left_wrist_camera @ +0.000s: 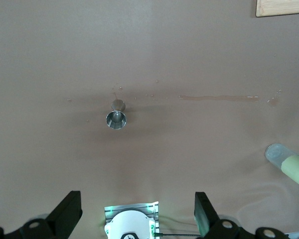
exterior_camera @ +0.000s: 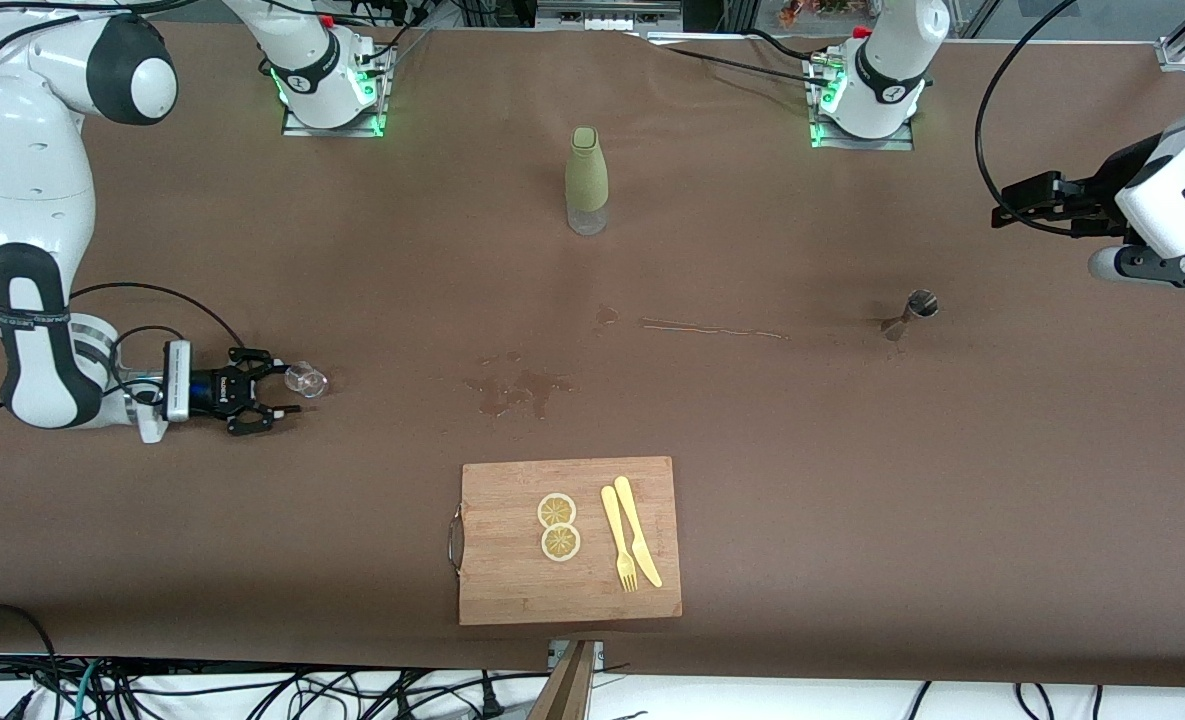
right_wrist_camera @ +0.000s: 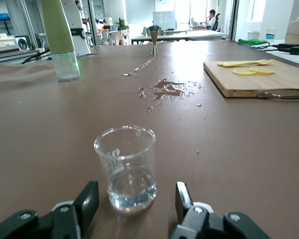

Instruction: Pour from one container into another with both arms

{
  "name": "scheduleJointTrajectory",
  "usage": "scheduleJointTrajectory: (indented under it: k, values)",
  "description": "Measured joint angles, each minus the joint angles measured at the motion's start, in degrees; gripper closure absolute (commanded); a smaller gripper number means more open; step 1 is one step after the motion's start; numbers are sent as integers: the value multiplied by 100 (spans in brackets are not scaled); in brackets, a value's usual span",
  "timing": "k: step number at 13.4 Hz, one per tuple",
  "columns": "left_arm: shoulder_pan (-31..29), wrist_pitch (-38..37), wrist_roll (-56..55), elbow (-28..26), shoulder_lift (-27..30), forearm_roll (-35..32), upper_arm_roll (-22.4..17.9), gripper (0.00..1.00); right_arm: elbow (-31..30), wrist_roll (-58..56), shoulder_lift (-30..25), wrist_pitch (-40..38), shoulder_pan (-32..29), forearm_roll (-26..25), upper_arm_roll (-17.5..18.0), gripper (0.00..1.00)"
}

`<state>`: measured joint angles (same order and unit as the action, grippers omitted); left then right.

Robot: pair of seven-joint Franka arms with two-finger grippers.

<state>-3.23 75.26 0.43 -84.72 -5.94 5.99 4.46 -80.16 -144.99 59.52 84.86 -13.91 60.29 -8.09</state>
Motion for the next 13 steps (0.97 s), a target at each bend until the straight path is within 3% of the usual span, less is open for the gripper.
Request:
scheduleJointTrajectory:
  k: [4,6,7,8,9,13]
  values:
    - [0,10,5,120,-84,-158,7,0,339,40,-161,-37,-16,-320,-207,29]
    - [0,10,5,138,-106,-159,4,0,451,325,-500,-32,3,-774,-208,28]
    - [-5,10,5,142,-118,-159,0,0,485,558,-759,-29,39,-1066,-207,26]
    - [-17,10,5,143,-130,-159,-1,0,501,869,-1062,-27,90,-1383,-206,10]
    - [-25,10,5,144,-141,-159,-2,0,502,1258,-1411,-28,158,-1728,-205,0]
    - [-18,11,5,153,-147,-159,22,0,348,3140,-2842,-9,544,-3091,-186,0]
